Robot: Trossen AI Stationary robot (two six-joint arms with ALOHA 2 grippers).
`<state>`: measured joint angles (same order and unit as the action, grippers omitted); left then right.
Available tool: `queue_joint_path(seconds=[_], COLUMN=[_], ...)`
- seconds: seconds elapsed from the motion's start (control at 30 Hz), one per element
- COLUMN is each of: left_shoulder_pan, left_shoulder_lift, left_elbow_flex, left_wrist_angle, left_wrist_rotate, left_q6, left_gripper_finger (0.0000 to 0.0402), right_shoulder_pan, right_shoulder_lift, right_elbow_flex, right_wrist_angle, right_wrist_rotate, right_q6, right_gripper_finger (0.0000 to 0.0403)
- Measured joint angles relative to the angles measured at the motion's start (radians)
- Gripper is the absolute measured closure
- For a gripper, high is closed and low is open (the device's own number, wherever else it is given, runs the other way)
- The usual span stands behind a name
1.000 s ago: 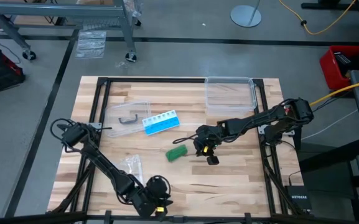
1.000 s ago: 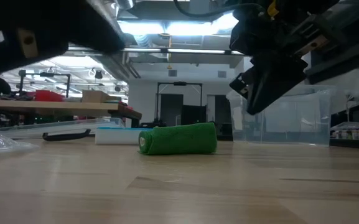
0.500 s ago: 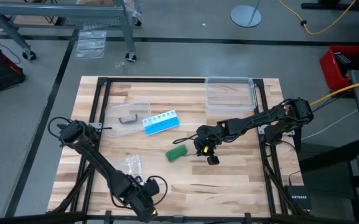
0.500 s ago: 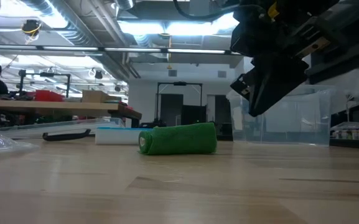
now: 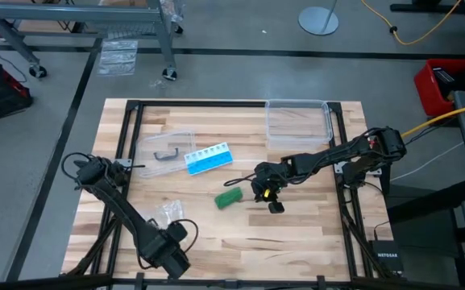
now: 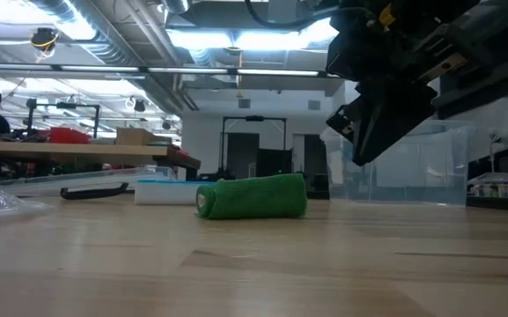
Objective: Roll bandage
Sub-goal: Open the transparent zip bag
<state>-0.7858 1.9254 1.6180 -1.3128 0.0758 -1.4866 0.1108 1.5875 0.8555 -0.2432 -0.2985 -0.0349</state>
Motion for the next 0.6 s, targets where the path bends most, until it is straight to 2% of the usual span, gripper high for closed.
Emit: queue_joint_path(seconds=[0.13, 0.4, 0.6], left_shoulder_pan=[-0.021, -0.026, -0.011], left_shoulder_lift=[0.035, 0.114, 0.118], left_elbow_flex=[0.0, -0.001, -0.001], left_wrist_angle=[-0.027, 0.023, 0.039], left_wrist_rotate=[0.001, 0.004, 0.019], left_q6=[0.03, 0.064, 0.031], left_gripper_finger=[0.0401, 0.0399, 0.0375], right_shoulder_pan=[0.0, 0.001, 0.0], right_shoulder_lift=[0.0, 0.0, 0.0], right_elbow_flex=[0.0, 0.0, 0.0], right_wrist_angle=[0.0, 0.001, 0.0], right_wrist_rotate=[0.001, 0.02, 0.019], right_q6=[0.0, 0.0, 0.0], right_gripper_finger=[0.0349, 0.035, 0.035])
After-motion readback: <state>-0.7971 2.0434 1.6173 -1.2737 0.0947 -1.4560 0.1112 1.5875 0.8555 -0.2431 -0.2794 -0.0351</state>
